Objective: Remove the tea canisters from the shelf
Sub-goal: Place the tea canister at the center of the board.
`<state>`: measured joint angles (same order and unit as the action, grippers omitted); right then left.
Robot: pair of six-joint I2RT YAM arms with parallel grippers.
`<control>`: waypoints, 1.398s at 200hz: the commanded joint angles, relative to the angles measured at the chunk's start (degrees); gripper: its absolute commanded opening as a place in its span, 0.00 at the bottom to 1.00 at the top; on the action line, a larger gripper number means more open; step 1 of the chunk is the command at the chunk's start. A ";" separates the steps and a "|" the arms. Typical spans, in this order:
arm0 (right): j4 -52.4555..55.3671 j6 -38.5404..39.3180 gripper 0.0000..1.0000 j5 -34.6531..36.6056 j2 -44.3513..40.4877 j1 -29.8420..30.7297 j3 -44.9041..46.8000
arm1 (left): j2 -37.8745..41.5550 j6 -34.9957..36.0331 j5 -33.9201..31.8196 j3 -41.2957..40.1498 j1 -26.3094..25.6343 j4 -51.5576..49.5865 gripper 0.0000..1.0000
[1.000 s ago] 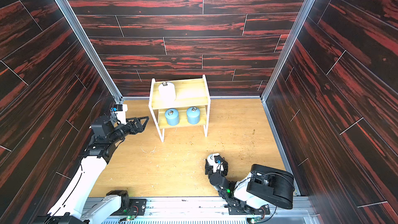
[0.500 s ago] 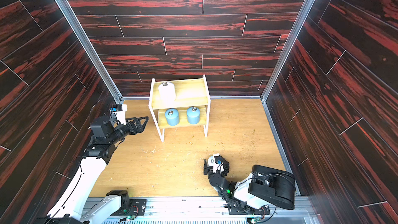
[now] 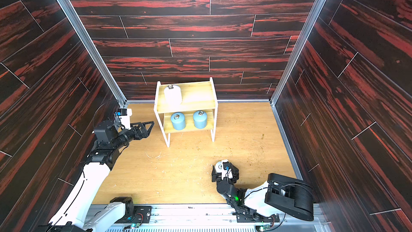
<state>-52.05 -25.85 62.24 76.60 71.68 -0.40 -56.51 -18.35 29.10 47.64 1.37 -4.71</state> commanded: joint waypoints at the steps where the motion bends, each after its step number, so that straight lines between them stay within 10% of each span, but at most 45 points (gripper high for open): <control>1: 2.77 0.67 0.98 0.89 -1.39 0.44 -1.43 | 1.14 0.94 0.20 -0.13 -0.22 -0.12 1.00; 207: 16.18 10.65 0.98 -1.47 -11.59 0.30 -11.88 | 1.14 0.60 -0.31 0.60 -0.22 -0.64 1.00; 279: 30.40 14.23 0.98 -11.75 -16.64 -8.07 -22.83 | 0.92 1.79 -6.00 6.86 -2.39 -5.93 1.00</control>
<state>-28.16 -13.32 55.61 61.43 66.89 -19.84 -56.51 -18.00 25.61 49.91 0.45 -7.70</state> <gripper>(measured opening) 0.983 0.999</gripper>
